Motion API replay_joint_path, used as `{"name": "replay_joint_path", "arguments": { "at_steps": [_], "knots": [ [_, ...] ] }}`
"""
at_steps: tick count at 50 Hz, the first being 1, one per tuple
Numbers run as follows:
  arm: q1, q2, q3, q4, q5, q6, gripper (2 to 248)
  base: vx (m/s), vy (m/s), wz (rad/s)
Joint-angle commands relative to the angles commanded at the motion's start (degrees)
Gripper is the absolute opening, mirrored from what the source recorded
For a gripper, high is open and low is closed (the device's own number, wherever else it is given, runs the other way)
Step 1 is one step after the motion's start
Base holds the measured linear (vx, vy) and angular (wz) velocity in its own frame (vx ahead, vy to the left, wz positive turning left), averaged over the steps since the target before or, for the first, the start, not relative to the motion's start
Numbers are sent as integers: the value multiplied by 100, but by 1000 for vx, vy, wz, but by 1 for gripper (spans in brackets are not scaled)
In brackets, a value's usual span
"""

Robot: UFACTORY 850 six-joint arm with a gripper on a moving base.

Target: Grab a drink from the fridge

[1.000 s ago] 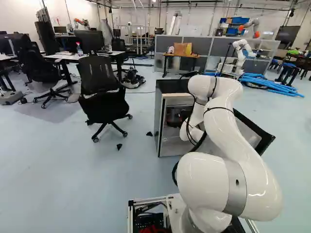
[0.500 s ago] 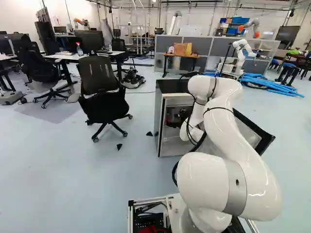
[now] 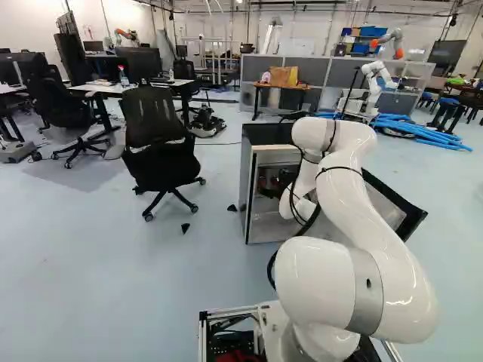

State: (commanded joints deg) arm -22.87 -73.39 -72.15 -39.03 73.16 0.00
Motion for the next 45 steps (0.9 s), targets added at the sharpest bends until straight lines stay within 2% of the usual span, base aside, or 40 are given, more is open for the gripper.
{"name": "replay_joint_path", "arguments": {
  "at_steps": [17, 22, 23, 28, 29, 45],
  "knots": [
    [0, 0, 0, 0, 0, 0, 179, 0, 0, 0],
    [0, 0, 0, 0, 0, 0, 174, 0, 0, 0],
    [0, 0, 0, 0, 0, 0, 160, 0, 0, 0],
    [0, 0, 0, 0, 0, 0, 160, 0, 0, 0],
    [0, 0, 0, 0, 0, 0, 150, 0, 0, 0],
    [1, -2, -3, 0, -5, 0, 152, 0, 0, 0]
  ]
}}
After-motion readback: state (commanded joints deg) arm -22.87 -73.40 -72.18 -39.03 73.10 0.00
